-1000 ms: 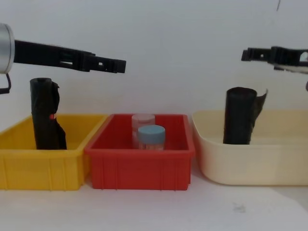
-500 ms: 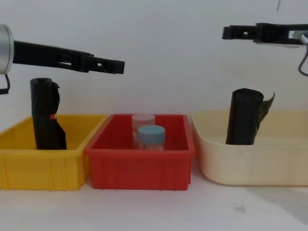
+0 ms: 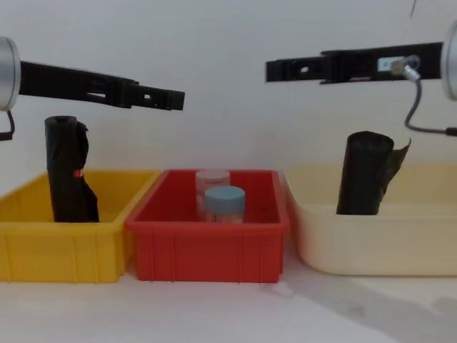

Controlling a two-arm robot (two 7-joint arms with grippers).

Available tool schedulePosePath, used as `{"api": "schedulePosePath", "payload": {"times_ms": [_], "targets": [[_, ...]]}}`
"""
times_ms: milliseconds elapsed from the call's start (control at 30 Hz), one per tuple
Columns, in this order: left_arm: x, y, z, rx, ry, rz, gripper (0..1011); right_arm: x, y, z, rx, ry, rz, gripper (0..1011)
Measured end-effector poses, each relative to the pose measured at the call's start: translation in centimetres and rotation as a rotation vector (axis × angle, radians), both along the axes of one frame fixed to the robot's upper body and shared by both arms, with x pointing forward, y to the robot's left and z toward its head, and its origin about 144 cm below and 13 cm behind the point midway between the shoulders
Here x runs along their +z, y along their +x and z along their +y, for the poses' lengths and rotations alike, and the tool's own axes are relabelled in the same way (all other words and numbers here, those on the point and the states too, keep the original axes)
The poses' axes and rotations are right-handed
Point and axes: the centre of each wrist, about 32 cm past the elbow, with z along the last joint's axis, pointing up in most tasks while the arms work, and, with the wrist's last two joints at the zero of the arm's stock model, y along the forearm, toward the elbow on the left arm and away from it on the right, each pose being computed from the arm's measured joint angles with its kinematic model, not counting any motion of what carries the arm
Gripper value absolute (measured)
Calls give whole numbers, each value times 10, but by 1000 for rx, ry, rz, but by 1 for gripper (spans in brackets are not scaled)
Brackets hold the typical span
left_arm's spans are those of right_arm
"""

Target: Pick up the garbage bag with the one hand and transfer it to the other hand.

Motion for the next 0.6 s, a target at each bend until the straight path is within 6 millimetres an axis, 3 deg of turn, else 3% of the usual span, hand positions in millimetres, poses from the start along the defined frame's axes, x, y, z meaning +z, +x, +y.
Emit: {"api": "schedulePosePath", "payload": {"times_ms": [600], "targets": [[0,0,0,0,0,0,1001,-5,-8,34,57,-83,48,1001]]}}
